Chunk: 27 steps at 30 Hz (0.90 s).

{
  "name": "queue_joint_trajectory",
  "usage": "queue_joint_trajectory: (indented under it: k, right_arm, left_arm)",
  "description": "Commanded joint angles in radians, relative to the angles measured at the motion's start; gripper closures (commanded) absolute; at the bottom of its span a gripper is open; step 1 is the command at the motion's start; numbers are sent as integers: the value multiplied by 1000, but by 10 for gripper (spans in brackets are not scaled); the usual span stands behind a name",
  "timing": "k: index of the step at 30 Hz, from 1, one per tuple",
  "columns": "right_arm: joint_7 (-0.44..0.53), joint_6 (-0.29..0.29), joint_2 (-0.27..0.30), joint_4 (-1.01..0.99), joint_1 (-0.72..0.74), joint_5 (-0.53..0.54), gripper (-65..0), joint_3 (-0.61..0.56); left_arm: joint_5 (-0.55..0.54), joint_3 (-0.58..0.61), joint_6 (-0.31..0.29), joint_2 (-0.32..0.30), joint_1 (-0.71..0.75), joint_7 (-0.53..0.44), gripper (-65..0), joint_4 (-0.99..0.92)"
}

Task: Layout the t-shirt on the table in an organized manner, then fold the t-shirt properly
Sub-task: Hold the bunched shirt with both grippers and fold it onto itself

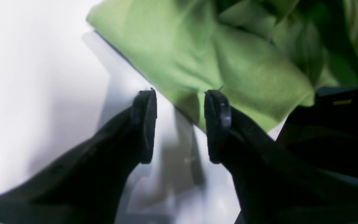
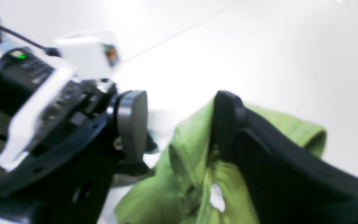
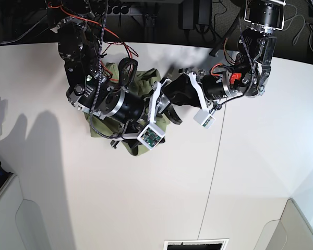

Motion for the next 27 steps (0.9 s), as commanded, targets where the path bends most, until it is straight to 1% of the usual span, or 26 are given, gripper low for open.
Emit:
queue_joint_trajectory:
  k: [1,3,7,8,9,10,11,13,16,17,20,23,25,27]
  right_arm:
    - [22,0,-3,19,14,13,-338,-6]
    - [23,-1,-3,19,14,26,-338,-9]
    - [23,-13,-3,19,14,75,-336,17]
    - [23,-16,-3,20,14,96,-323,32]
    - [23,-16,-3,23,14,122,-289,49]
    - [23,-16,-3,27,14,149,-240,69]
    - [23,-16,-4,32,14,169,-171,90]
    - [23,-26,-6,46,14,178,0,135]
    - [24,-54,-6,56,14,174,0,213]
    - [24,-55,-6,55,14,174,0,242]
    - [24,-56,-5,53,14,175,0,330]
    - [37,-56,-2,36,14,175,0,407]
    - [55,-54,0,19,14,175,0,431]
    - [79,-52,0,-11,14,175,0,430]
  left_arm:
    - [-23,-3,-9,-16,-13,-11,-253,15]
    - [-35,-3,-9,-39,-13,-11,-253,15]
    - [-93,-3,-9,-91,-13,-11,-253,15]
    - [-100,-3,-9,-99,-14,-11,-253,15]
    - [-104,-3,-9,-104,-13,-11,-253,15]
    - [-103,-3,-9,-104,-13,-7,-253,15]
    - [-103,-3,-9,-103,-13,-1,-253,15]
    - [-104,-3,-9,-104,-13,4,-253,15]
    - [-104,-15,-9,-115,-13,14,-253,21]
    - [-104,-22,-9,-126,-13,19,-253,30]
    - [-104,-51,-9,-170,-13,23,-253,92]
    - [-108,-96,-9,-212,-13,23,-253,200]
    - [-124,-128,-9,-233,-13,24,-253,284]
    - [-131,-141,-9,-251,-13,24,-253,365]
